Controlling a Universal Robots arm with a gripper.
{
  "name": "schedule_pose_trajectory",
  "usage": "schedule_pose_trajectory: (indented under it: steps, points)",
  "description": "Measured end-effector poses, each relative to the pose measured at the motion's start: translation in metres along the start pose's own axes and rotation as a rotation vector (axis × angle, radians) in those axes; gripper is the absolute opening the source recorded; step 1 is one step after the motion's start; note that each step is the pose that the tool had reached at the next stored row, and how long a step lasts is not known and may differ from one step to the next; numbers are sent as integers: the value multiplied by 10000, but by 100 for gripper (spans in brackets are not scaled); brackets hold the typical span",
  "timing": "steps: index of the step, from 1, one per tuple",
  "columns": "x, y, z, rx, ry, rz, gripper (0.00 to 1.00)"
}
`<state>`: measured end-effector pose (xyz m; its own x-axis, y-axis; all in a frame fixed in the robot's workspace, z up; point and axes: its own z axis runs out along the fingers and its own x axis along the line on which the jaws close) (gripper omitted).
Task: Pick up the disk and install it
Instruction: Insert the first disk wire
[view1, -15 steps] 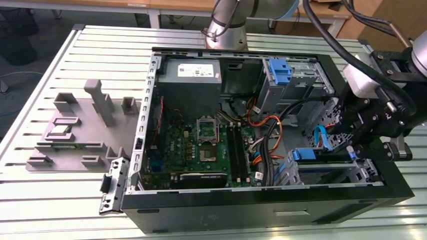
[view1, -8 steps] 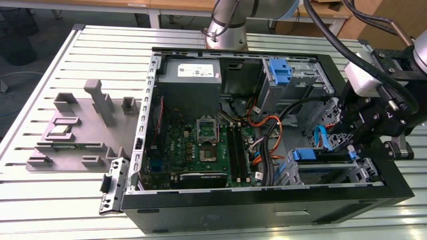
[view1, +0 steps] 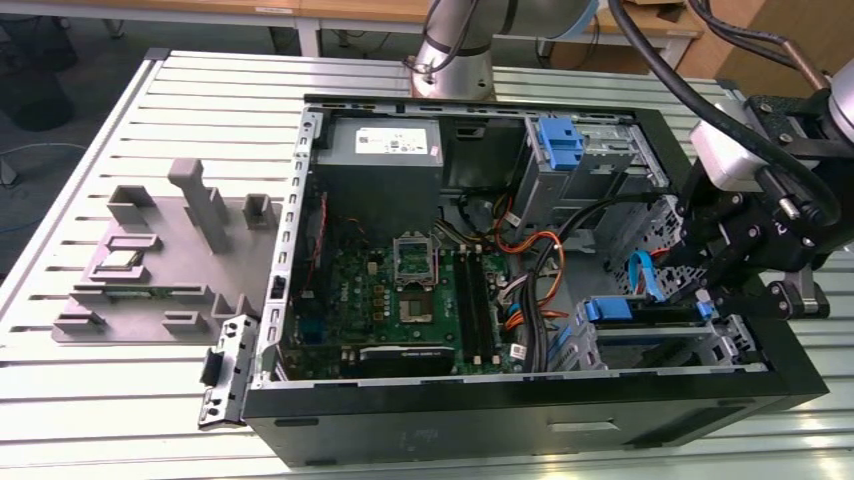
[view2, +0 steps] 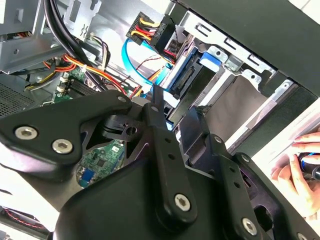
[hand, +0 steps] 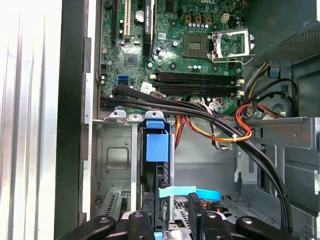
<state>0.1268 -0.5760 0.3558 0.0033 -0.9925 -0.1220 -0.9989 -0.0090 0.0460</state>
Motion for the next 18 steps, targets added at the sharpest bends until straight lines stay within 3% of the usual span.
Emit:
schedule_pose_trajectory:
  steps: [8, 14, 18]
  points:
    - [-2, 0, -15, 5, -20, -2, 41]
    - [-2, -3, -13, 66, -228, -24, 41]
    - [-2, -77, -15, 67, -243, -25, 41]
